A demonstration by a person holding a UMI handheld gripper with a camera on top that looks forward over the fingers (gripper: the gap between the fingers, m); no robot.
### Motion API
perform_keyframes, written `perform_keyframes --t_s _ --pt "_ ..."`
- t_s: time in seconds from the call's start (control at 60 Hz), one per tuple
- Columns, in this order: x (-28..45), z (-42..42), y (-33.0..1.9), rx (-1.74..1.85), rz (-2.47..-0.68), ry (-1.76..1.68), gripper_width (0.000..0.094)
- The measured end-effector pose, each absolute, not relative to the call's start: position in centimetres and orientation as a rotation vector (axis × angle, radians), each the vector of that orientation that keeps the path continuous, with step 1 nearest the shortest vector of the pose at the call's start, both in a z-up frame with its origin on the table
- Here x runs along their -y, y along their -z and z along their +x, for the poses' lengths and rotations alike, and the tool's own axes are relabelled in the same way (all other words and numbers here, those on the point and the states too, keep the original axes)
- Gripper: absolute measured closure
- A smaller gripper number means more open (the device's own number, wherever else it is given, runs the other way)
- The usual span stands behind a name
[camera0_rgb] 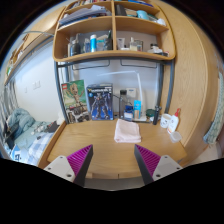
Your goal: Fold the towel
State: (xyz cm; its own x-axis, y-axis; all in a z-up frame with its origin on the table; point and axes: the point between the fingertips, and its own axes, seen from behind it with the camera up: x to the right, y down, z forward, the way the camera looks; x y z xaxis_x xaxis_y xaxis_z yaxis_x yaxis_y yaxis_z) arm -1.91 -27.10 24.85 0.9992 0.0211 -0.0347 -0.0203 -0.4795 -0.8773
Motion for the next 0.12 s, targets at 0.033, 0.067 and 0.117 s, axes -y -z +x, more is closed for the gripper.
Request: perform_keyframes --t_s 0.033,0.067,0.117 --pt "27.18 -1.84 -24.94 0.0 -2.068 -0.047 0.0093" --pt "27.26 -1.78 -24.98 -0.001 -2.065 -0.046 0.0093" --pt "27.38 -1.73 -25.04 -0.008 -2.06 -0.042 0.0094"
